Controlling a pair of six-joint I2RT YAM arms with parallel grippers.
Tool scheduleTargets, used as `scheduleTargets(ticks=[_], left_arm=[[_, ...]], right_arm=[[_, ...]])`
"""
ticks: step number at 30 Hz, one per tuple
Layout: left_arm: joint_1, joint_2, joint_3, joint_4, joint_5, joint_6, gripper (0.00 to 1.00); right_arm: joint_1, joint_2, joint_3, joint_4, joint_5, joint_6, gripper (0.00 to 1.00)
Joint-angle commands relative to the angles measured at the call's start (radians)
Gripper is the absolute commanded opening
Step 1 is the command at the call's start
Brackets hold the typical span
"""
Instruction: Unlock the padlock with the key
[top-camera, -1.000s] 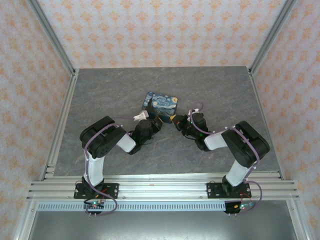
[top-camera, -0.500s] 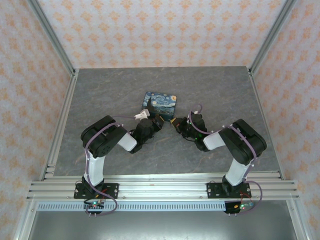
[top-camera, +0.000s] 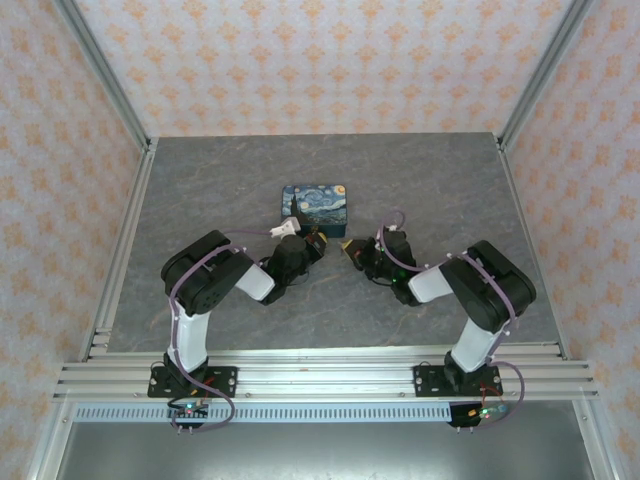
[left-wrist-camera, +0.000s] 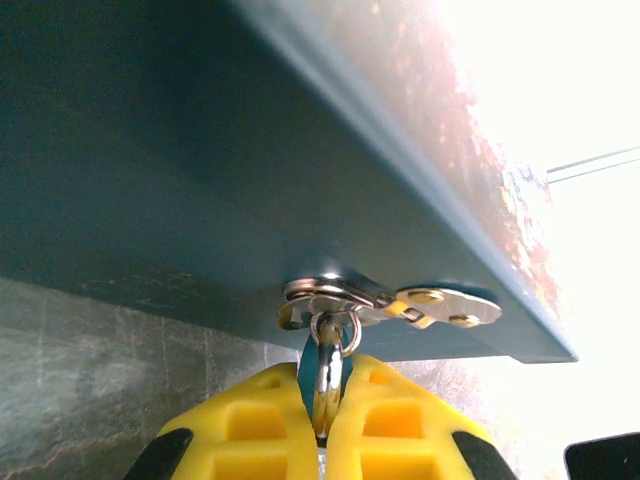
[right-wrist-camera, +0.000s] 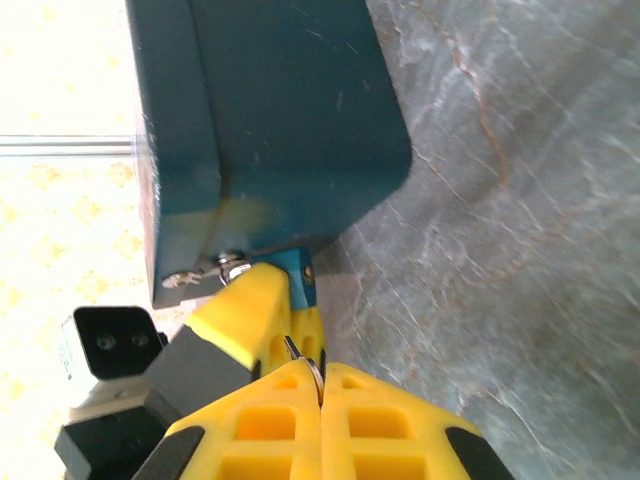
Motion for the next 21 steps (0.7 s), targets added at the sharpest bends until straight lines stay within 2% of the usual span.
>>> scheduleTargets(ticks=[1,7,10,16,21], left_arm=[[0.008,-0.049,-0.003,-0.116,0.08,-0.031,0.0],[0.042,-0.127,0.001,-0.124,0.289,-0.048,0.0],[0.053,-0.167,-0.004,-0.132,0.351,-0.052,0.0],[0.069,-0.225,-0.034,-0.12,0.407,-0.11,0.0],[0.068,-0.228,-0.066,-0.039,0.417,-0.208,0.0]], right_arm=[[0.002,-0.062,-0.041,0.005,-0.028,-0.021,0.0],[0.003,-0.107,-0.081,0.009,-0.085,-0.045,0.0],[0.008,-0.124,-0.095,0.027,-0.108,-0.046,0.0],[0.015,-0.157,-0.156,0.098,-0.067,0.011,0.0],[0.026,-0.177,-0.177,0.181,-0.022,0.099,0.0]])
